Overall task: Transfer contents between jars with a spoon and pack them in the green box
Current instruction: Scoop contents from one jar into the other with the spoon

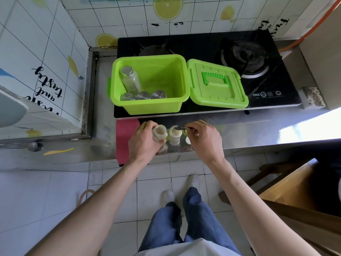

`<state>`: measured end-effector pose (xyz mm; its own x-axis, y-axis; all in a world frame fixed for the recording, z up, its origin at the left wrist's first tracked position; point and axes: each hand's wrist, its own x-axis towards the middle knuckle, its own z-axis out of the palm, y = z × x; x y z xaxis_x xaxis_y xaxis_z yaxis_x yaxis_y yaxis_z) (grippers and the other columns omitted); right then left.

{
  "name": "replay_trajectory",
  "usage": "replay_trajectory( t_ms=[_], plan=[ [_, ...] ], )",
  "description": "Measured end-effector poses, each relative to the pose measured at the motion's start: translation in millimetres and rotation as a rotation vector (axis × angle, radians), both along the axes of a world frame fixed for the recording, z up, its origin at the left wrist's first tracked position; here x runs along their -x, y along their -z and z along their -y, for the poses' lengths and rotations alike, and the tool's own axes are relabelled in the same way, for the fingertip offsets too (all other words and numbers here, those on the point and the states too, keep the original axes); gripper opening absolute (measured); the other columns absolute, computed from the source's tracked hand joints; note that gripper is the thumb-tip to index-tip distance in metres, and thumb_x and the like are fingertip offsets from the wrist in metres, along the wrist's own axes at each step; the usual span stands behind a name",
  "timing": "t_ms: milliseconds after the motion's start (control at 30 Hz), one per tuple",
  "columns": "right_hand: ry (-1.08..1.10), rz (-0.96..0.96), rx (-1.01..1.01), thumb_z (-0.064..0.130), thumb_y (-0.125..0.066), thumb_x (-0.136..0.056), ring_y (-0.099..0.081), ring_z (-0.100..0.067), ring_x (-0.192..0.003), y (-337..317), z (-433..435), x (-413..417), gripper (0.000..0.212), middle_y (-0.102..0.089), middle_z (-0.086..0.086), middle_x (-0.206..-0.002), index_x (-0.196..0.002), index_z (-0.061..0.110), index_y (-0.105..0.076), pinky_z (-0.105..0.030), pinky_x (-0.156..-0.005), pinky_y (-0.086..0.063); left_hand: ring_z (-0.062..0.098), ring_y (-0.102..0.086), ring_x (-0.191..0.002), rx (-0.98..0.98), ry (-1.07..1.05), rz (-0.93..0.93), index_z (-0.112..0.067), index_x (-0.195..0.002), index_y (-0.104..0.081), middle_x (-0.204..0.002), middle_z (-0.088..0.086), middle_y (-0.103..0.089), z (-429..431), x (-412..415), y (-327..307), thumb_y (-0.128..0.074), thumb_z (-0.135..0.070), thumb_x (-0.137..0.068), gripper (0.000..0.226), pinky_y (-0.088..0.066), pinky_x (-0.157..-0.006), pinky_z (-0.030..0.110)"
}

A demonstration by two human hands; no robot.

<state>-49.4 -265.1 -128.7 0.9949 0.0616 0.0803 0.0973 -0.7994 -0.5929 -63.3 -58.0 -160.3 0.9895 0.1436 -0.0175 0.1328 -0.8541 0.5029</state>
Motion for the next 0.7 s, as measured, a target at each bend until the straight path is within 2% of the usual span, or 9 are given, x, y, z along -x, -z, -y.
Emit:
replay_trajectory(
  t_ms=[367, 467, 567, 700],
  plan=[
    [0.023, 0.002, -0.059, 0.026, -0.064, -0.094, -0.068, -0.012, -0.073, 5, 5, 7, 0.014, -0.071, 0.011, -0.096, -0.100, 0.030, -0.076, -0.031, -0.059, -0.053, 0.016, -0.062, -0.095, 0.000, -0.008, -0.008, -0.030, -0.110, -0.059, -0.104, -0.014, -0.063, 2, 3, -3, -0.088, -0.044, -0.074, 0.048, -0.051, -0.066, 0.034],
    [0.034, 0.005, -0.051, 0.025, -0.065, -0.094, -0.068, -0.013, -0.073, 7, 7, 9, 0.013, -0.071, 0.012, -0.092, -0.099, 0.030, -0.076, -0.029, -0.057, -0.051, 0.016, -0.062, -0.093, -0.001, -0.019, -0.012, -0.030, -0.109, -0.060, -0.104, -0.014, -0.064, 2, 5, -3, -0.089, -0.044, -0.074, 0.048, -0.050, -0.066, 0.034],
    [0.028, -0.010, -0.023, 0.026, -0.065, -0.094, -0.068, -0.016, -0.074, 9, 8, 12, 0.013, -0.069, 0.010, -0.088, -0.098, 0.032, -0.076, -0.030, -0.056, -0.051, 0.015, -0.062, -0.091, 0.008, -0.019, -0.009, -0.031, -0.108, -0.059, -0.102, -0.015, -0.063, 3, 7, -4, -0.088, -0.045, -0.074, 0.047, -0.049, -0.065, 0.032],
    [0.070, -0.019, -0.084, 0.023, -0.066, -0.093, -0.070, -0.016, -0.074, 9, 10, 14, 0.014, -0.074, 0.009, -0.089, -0.099, 0.029, -0.077, -0.035, -0.061, -0.056, 0.015, -0.062, -0.092, 0.017, -0.028, -0.006, -0.033, -0.108, -0.058, -0.103, -0.015, -0.063, 4, 8, -6, -0.087, -0.048, -0.074, 0.047, -0.053, -0.067, 0.035]
  ],
)
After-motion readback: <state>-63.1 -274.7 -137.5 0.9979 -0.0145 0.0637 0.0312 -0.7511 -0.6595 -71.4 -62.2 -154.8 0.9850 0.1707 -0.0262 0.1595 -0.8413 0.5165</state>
